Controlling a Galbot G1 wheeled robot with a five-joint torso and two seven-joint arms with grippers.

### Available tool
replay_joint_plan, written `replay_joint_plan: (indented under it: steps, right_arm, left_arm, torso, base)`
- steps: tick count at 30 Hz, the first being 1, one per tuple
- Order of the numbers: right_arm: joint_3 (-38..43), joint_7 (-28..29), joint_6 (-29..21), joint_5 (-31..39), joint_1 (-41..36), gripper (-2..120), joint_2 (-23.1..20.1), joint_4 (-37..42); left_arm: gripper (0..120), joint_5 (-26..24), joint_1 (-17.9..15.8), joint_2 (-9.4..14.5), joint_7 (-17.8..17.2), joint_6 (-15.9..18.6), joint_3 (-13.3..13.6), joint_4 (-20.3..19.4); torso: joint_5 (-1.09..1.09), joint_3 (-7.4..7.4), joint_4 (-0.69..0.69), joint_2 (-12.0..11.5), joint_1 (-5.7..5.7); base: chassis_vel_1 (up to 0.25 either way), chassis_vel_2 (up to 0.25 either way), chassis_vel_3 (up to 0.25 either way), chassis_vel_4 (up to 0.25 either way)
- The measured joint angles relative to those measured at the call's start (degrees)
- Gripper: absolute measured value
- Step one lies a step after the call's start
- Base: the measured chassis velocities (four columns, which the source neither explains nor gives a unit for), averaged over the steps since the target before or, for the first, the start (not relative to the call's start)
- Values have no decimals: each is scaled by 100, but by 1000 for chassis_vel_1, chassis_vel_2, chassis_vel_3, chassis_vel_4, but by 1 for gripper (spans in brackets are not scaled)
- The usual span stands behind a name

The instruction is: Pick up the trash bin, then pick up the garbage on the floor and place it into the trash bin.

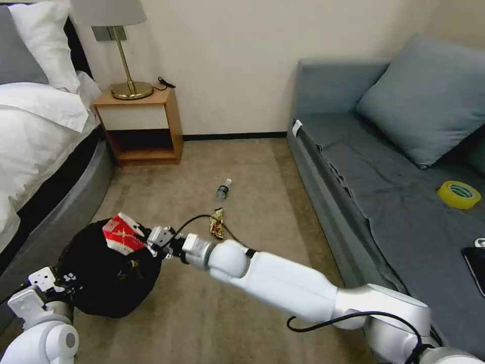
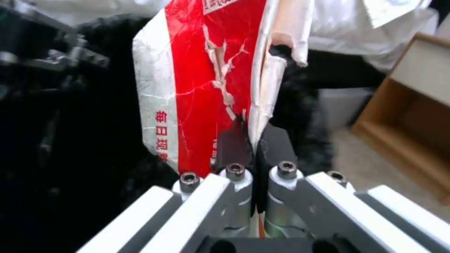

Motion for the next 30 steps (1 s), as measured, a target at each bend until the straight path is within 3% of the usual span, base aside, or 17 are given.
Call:
replay_joint_plan:
  steps: [3, 7, 11, 19, 21, 26, 29, 30]
  right_arm:
    - [-68, 65, -62, 66, -27, 0, 33, 10]
    - [-104, 188, -110, 109, -32, 11, 45, 71]
    - [-108, 206, -124, 207, -5, 30, -29, 209]
    - [31, 334, -155, 302, -15, 57, -69, 438]
    - [272, 510, -244, 322, -8, 68, -98, 668]
    - [872, 679, -422, 311, 24, 80, -254, 1063]
    - [1932, 1000, -856, 304, -209, 95, -591, 1798]
    - [1932, 1000, -856, 304, -209, 95, -591, 1798]
  left_arm:
    - [2, 5, -6, -5, 0, 2, 3, -1]
    - [2, 9, -22, -6, 0, 5, 13, -1]
    - [2, 16, -35, -16, 1, 11, 23, -1]
    - [2, 11, -26, -13, 7, 13, 17, -10]
    - [2, -1, -26, -5, 9, 13, 11, -10]
    - [2, -19, -28, 5, 12, 13, -9, -10]
    - [2, -53, -41, 23, 18, 8, -37, -11]
    - [2, -53, -41, 23, 18, 8, -37, -11]
  torso:
    - [0, 0, 0, 0, 0]
    - [0, 0, 0, 0, 0]
    - [0, 0, -1, 0, 0]
    - [1, 0, 0, 0, 0]
    - [1, 0, 0, 0, 0]
    - [1, 0, 0, 0, 0]
    - [2, 0, -1, 0, 0]
    - [2, 0, -1, 0, 0]
  base:
    - [0, 0, 0, 0]
    - [0, 0, 0, 0]
    - [0, 0, 0, 0]
    - [0, 0, 0, 0]
    - [0, 0, 0, 0]
    - [0, 0, 0, 0]
    - [0, 0, 0, 0]
    - [0, 0, 0, 0]
